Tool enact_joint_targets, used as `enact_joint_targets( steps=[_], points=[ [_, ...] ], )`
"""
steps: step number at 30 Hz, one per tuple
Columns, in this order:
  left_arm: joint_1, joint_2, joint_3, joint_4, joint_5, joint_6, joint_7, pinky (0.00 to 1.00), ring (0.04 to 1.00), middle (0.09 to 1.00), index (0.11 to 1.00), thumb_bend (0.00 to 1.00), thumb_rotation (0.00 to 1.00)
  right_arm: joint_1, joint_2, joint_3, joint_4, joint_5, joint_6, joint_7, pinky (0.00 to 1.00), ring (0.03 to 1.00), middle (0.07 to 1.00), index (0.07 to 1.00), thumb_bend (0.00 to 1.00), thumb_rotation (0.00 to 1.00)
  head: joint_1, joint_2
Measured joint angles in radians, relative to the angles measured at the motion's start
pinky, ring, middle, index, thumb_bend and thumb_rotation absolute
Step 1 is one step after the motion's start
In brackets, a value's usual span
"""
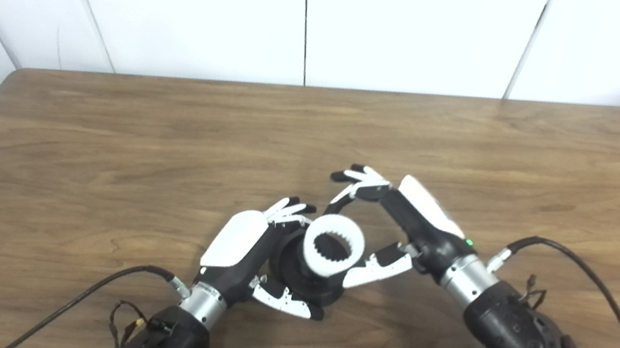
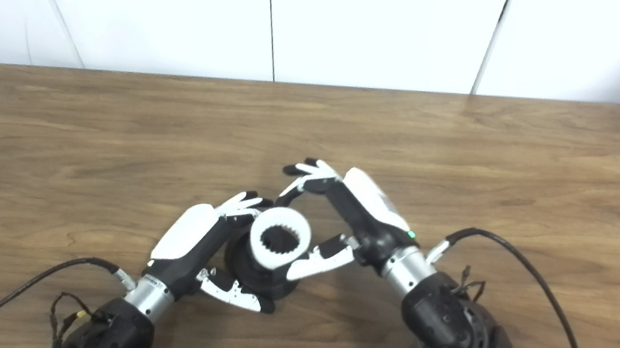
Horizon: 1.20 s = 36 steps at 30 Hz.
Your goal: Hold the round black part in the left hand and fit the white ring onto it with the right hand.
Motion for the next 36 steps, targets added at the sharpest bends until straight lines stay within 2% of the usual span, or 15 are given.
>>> enact_joint_targets(
  steps=[12, 15, 24, 29, 36],
  points=[
    [-0.001, 0.0, 0.0, -0.002, 0.002, 0.006, -0.002, 0.89, 0.965, 0.896, 0.603, 0.94, 0.26, 0.002, 0.018, 0.017, 0.002, -0.022, -0.003, 0.015, 0.91, 0.978, 0.873, 0.486, 0.53, 0.15, 0.002, 0.0],
    [-0.001, 0.0, -0.001, -0.004, 0.014, 0.008, -0.003, 0.87, 0.956, 0.892, 0.602, 0.95, 0.27, 0.002, 0.019, 0.021, 0.018, -0.029, -0.01, 0.015, 0.91, 0.978, 0.874, 0.487, 0.53, 0.15, 0.003, 0.002],
    [-0.001, -0.002, 0.0, -0.005, 0.019, 0.007, -0.005, 0.89, 0.964, 0.894, 0.606, 0.95, 0.25, 0.001, 0.027, 0.011, 0.038, -0.022, -0.015, 0.014, 0.93, 0.989, 0.883, 0.487, 0.53, 0.15, 0.003, 0.0],
    [-0.001, -0.005, 0.002, -0.005, 0.0, 0.007, -0.008, 0.93, 0.977, 0.901, 0.608, 0.94, 0.23, -0.003, 0.027, 0.004, 0.05, -0.013, -0.019, 0.014, 0.93, 0.99, 0.884, 0.487, 0.53, 0.15, 0.006, 0.0],
    [0.001, -0.005, 0.0, -0.005, -0.006, 0.007, -0.011, 0.92, 0.973, 0.902, 0.607, 0.95, 0.26, -0.008, 0.027, 0.0, 0.076, -0.012, -0.052, 0.005, 0.93, 0.992, 0.886, 0.487, 0.53, 0.15, 0.011, 0.0]
  ],
)
